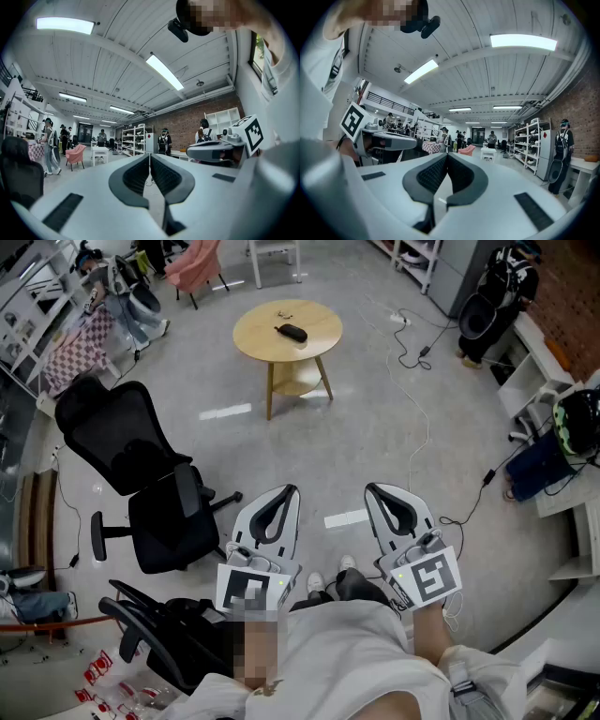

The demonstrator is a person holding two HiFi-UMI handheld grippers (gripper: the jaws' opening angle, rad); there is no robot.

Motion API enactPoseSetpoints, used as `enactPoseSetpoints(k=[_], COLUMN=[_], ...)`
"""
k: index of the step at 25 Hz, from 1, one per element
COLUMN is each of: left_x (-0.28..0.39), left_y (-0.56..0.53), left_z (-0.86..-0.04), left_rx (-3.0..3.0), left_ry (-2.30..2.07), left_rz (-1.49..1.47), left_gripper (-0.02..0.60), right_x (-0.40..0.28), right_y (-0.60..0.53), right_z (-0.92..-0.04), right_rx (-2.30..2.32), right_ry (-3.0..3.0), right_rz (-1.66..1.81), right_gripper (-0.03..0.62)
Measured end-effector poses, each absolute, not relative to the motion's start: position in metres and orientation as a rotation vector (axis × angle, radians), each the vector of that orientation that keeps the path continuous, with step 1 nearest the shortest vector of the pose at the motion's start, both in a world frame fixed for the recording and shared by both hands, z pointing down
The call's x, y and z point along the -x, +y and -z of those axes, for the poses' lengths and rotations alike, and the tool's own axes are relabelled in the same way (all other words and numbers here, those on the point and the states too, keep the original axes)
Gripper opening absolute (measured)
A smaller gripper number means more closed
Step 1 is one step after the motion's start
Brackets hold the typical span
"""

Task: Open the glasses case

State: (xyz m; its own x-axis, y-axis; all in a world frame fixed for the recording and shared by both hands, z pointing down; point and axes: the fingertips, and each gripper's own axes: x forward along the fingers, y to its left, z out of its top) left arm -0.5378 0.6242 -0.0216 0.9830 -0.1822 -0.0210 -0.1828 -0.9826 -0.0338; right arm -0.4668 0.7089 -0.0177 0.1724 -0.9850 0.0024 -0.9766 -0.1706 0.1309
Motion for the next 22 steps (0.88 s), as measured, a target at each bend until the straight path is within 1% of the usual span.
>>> enactPoseSetpoints(k=[7,18,22], left_x=[0.512,0.399,0.368], left_y=[0.628,0.61,0.607], left_z=[0.009,-0.002,0.002], left_rx=[3.112,3.102,3.083], left_ry=[0.29,0.379,0.417], left_rz=[0.012,0.09,0.099], left_gripper=[0.026,0.026,0.026], right_x=[0.442,0.328,0.3], right_y=[0.711,0.68,0.673], right_z=[0.01,0.001,-0.003], right_rx=[-2.341,-2.278,-2.237], right_ry=[-1.959,-2.06,-2.107], right_rz=[0.106,0.09,0.075], right_gripper=[0.021,0.021,0.021])
